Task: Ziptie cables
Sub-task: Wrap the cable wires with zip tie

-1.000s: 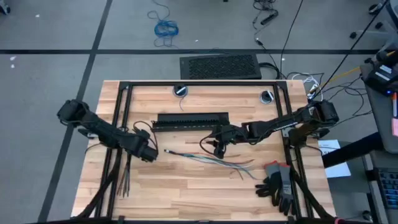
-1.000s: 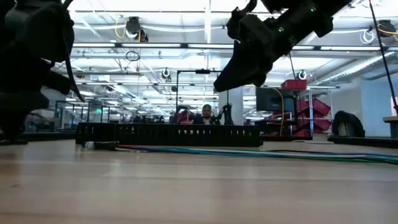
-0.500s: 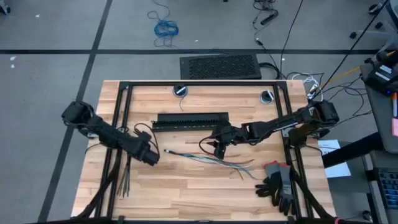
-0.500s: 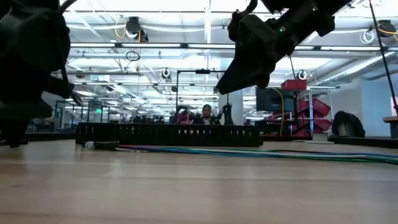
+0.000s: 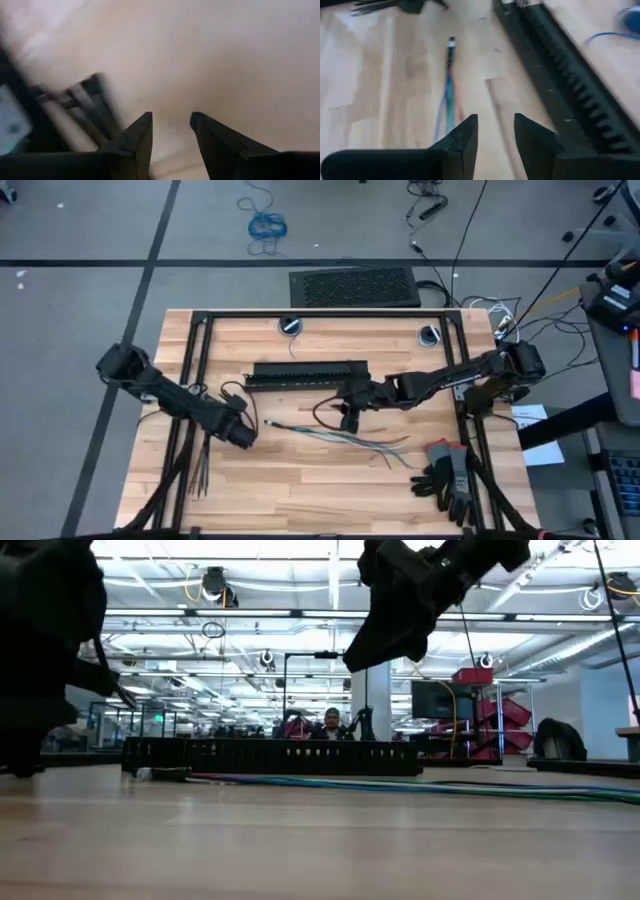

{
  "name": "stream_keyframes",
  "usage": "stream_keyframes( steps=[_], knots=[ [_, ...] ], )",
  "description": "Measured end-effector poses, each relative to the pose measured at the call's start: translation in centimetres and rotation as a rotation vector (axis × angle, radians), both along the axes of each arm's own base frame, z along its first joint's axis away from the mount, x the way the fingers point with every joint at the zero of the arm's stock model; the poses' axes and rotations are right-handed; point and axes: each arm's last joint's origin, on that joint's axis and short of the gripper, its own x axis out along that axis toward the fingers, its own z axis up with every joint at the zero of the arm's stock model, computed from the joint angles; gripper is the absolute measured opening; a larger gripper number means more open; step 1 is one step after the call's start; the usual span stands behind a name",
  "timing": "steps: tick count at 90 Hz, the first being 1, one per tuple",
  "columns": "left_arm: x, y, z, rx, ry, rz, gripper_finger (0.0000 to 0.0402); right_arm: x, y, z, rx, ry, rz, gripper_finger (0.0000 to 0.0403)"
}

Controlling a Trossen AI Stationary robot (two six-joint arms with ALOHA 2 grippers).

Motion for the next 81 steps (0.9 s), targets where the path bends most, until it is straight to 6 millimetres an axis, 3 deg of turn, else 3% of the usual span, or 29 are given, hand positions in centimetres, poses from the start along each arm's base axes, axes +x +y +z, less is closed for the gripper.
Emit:
stream_keyframes(
  steps=[15, 29, 46, 63, 81],
  knots=[
    [-1.2, -0.7, 0.4, -0.119, 0.159, 0.105, 0.0147, -0.1, 0.5, 1.3, -0.041, 0.073, 0.005, 0.0118],
    [-2.6, -0.9, -0.3, -0.095, 0.255, 0.212, 0.0147, -0.6, 0.7, 2.0, -0.139, 0.134, -0.088, 0.0118],
    [-2.8, -1.5, -1.5, -0.06, 0.327, 0.213, 0.0142, -0.7, 0.9, 2.2, -0.162, 0.142, -0.11, 0.0118],
    [-2.4, -2.0, -2.6, -0.023, 0.344, 0.207, 0.0102, -1.0, 1.2, 2.0, -0.158, 0.17, -0.115, 0.0118],
    [-2.2, -2.1, -2.5, -0.022, 0.322, 0.199, 0.0046, -1.3, 1.6, 1.8, -0.151, 0.186, -0.112, 0.0118]
  ],
)
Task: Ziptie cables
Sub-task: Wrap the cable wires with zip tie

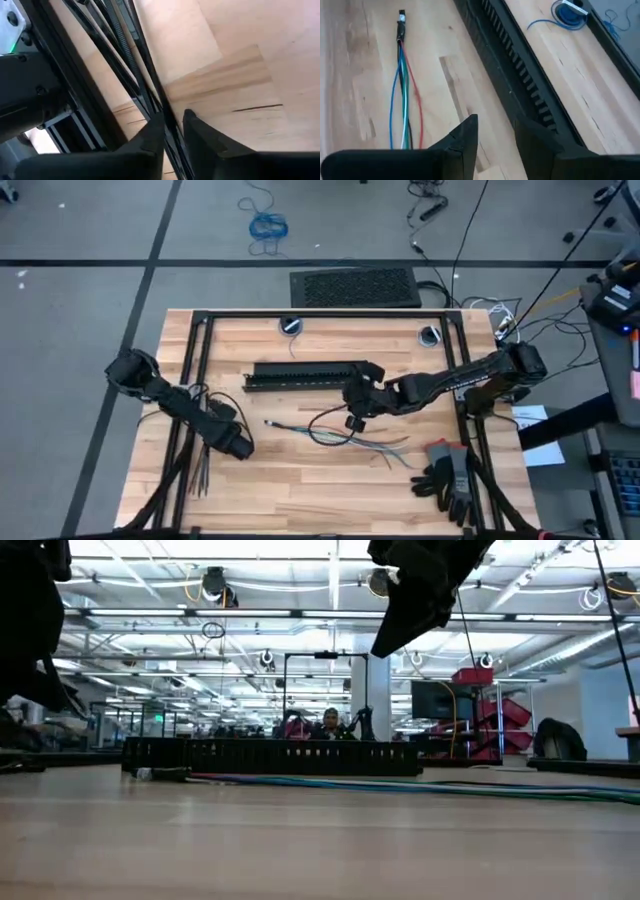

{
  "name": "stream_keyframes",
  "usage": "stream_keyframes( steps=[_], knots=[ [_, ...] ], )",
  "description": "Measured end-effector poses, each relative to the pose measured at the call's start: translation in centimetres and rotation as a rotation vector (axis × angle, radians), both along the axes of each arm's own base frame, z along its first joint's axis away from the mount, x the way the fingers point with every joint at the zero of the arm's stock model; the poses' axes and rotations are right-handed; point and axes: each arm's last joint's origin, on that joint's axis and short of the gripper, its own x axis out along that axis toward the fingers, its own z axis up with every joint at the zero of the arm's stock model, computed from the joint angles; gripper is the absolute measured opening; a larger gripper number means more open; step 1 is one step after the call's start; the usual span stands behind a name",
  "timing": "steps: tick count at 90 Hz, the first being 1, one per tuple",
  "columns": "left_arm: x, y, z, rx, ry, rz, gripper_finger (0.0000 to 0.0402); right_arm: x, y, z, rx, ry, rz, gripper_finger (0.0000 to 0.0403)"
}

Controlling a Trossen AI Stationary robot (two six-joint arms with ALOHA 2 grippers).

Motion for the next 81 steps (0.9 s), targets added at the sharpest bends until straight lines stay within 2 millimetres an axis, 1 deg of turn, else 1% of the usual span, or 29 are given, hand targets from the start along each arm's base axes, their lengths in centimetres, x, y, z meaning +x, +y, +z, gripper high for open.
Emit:
stream_keyframes(
  steps=[10, 16, 40, 57, 70, 81],
  knots=[
    [0.27, -0.09, 0.15, -0.006, -0.021, -0.047, 0.0013, 0.01, 0.03, 0.01, 0.0, -0.002, 0.001, 0.0118],
    [0.44, -0.17, 0.27, -0.004, -0.029, -0.065, 0.0005, 0.03, 0.03, 0.03, 0.001, -0.005, 0.001, 0.0118],
    [0.6, -0.18, 0.36, -0.008, -0.033, -0.117, 0.0006, 0.04, 0.03, 0.03, 0.002, -0.006, 0.0, 0.0118],
    [0.87, 0.28, 0.42, -0.043, -0.015, -0.149, 0.0006, -0.22, 0.41, -0.11, 0.001, 0.016, 0.008, 0.0118],
    [0.83, 0.42, 0.74, -0.019, -0.032, -0.132, 0.0006, -0.61, 0.33, -0.39, 0.001, 0.058, -0.007, 0.0118],
    [0.83, 0.45, 0.94, -0.023, -0.05, -0.141, 0.0006, -0.66, 0.2, -0.5, -0.011, 0.056, -0.028, 0.0118]
  ],
)
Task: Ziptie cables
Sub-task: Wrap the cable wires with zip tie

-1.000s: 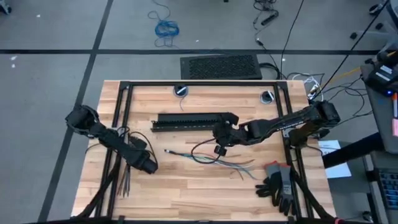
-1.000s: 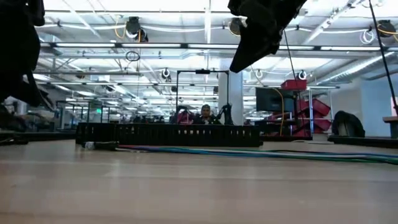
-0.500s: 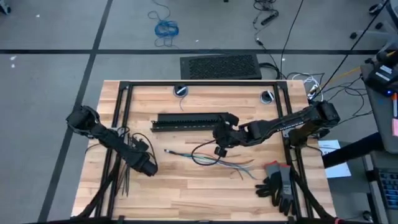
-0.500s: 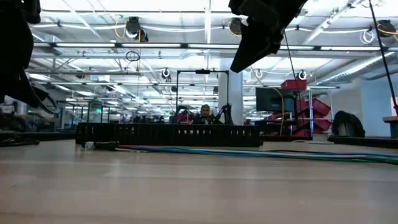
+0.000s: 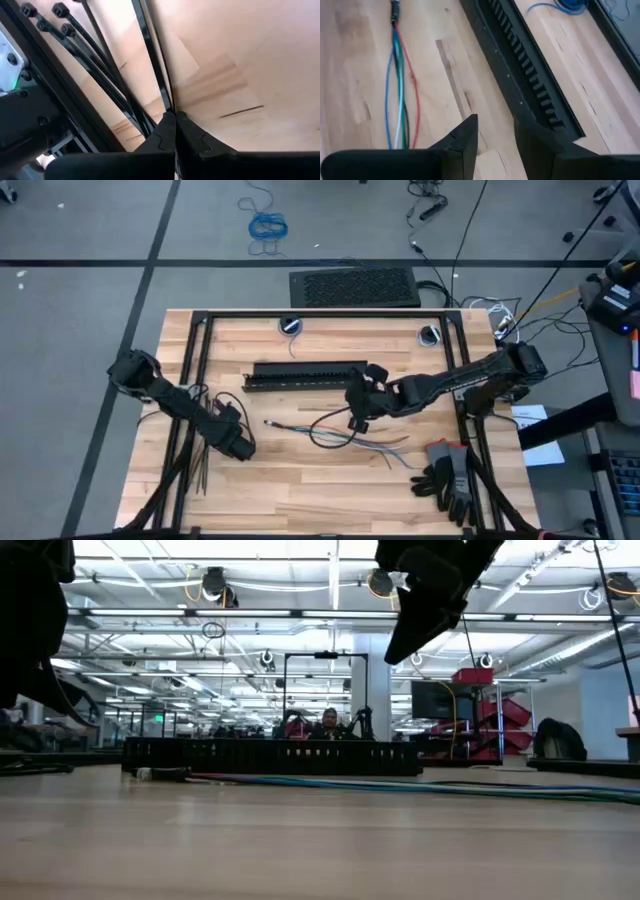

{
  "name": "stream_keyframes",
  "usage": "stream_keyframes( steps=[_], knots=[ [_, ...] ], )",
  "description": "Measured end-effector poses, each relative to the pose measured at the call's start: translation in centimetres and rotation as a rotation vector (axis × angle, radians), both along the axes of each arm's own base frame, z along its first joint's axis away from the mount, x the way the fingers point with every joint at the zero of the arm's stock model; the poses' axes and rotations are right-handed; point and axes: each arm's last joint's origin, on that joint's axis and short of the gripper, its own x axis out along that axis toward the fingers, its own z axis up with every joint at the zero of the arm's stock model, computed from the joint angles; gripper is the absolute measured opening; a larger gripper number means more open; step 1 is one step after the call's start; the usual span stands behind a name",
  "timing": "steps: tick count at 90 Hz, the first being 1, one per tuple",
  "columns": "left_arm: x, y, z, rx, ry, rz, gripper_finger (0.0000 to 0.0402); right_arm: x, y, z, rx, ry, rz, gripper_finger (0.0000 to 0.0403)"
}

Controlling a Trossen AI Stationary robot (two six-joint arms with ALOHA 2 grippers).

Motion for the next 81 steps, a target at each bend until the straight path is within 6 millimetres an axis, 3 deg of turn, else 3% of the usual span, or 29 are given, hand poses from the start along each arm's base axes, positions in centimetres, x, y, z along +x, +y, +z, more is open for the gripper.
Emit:
stream_keyframes(
  steps=[26, 81],
  knots=[
    [-0.2, -0.3, 0.2, -0.039, 0.033, -0.037, 0.0006, -0.1, 0.0, -0.1, -0.002, 0.005, -0.002, 0.0118],
    [2.5, -1.3, 2.7, 0.065, -0.134, -0.225, 0.0005, -0.1, -1.8, -0.6, -0.092, 0.013, -0.094, 0.0118]
  ],
)
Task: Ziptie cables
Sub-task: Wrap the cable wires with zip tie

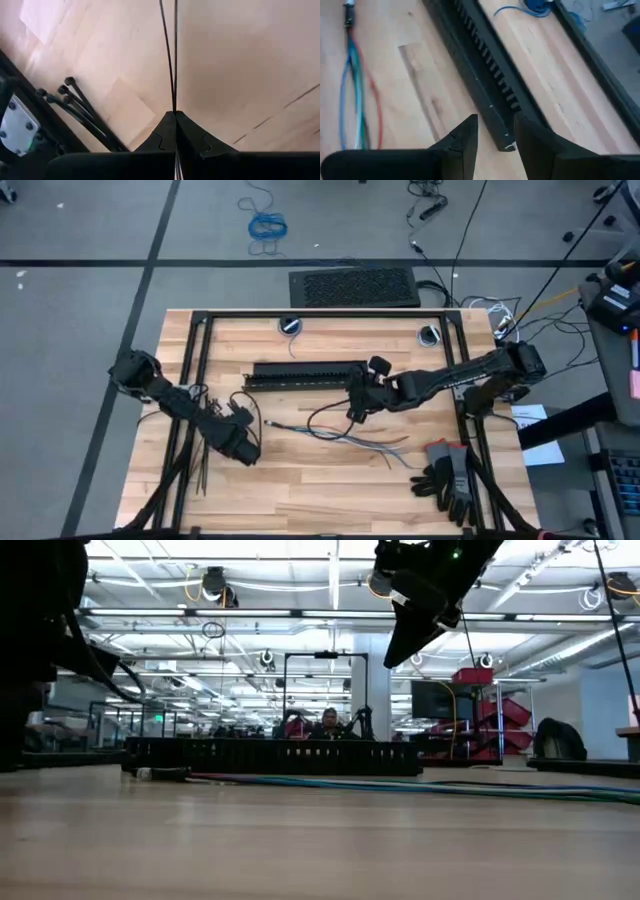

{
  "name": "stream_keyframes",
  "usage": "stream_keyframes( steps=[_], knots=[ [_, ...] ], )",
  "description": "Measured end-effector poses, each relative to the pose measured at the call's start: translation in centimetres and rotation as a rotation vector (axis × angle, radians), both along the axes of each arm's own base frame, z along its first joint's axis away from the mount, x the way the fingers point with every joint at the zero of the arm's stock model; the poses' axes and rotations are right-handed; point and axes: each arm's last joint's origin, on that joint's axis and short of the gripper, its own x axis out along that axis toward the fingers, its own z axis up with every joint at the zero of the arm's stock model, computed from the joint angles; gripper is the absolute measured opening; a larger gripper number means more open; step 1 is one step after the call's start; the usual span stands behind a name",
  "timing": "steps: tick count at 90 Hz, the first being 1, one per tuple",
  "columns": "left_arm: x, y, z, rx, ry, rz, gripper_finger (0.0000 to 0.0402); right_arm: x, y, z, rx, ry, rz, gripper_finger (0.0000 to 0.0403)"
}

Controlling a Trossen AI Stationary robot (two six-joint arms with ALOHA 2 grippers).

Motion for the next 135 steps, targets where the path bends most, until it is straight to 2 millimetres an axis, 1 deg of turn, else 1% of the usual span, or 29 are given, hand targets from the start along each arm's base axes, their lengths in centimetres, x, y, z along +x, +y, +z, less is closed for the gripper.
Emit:
stream_keyframes(
  steps=[21, 35, 40, 45, 49, 59, 67, 78, 85, 94, 106, 118, 126, 135],
  knots=[
    [0.2, 0.0, 0.5, 0.028, -0.056, -0.015, 0.0005, -0.8, -1.4, -2.7, -0.009, 0.037, -0.042, 0.0118],
    [0.4, 0.1, 0.7, 0.052, -0.109, -0.037, 0.0005, -0.8, -2.7, -4.7, 0.055, -0.041, -0.06, 0.0118],
    [0.6, 0.1, 0.9, 0.072, -0.13, -0.074, 0.0005, -0.5, -3.0, -5.0, 0.095, -0.104, -0.06, 0.0118],
    [0.5, 0.3, 1.1, 0.102, -0.144, -0.107, 0.0005, 0.1, -3.0, -5.0, 0.131, -0.219, -0.047, 0.0118],
    [0.5, 0.4, 1.4, 0.123, -0.169, -0.12, 0.0005, 0.5, -2.8, -4.7, 0.149, -0.294, -0.002, 0.0118],
    [0.6, 0.8, 2.4, 0.15, -0.255, -0.119, 0.0005, 1.2, -2.1, -4.0, 0.155, -0.389, 0.094, 0.0118],
    [0.3, 1.0, 3.5, 0.16, -0.327, -0.12, 0.0005, 1.4, -1.9, -3.6, 0.155, -0.407, 0.117, 0.0118],
    [-0.1, 1.2, 4.8, 0.153, -0.418, -0.125, 0.0005, 1.3, -2.0, -3.8, 0.154, -0.388, 0.118, 0.0118],
    [-0.3, 1.1, 5.3, 0.131, -0.462, -0.126, 0.0005, 1.2, -2.0, -3.9, 0.159, -0.373, 0.111, 0.0118],
    [-0.5, 1.1, 5.7, 0.106, -0.473, -0.121, 0.0005, 1.2, -2.0, -4.0, 0.16, -0.359, 0.109, 0.0118],
    [-0.5, 1.1, 5.6, 0.091, -0.465, -0.119, 0.0005, 1.1, -2.0, -4.1, 0.16, -0.35, 0.108, 0.0118],
    [-0.4, 1.0, 4.6, 0.099, -0.447, -0.128, 0.0009, 1.1, -2.0, -4.1, 0.16, -0.345, 0.108, 0.0118],
    [-0.3, 0.9, 3.6, 0.099, -0.41, -0.13, 0.0024, 1.1, -2.0, -4.1, 0.16, -0.343, 0.108, 0.0118],
    [-0.2, 0.9, 2.6, 0.104, -0.351, -0.128, 0.005, 1.0, -2.0, -4.2, 0.159, -0.337, 0.108, 0.0118]
  ],
)
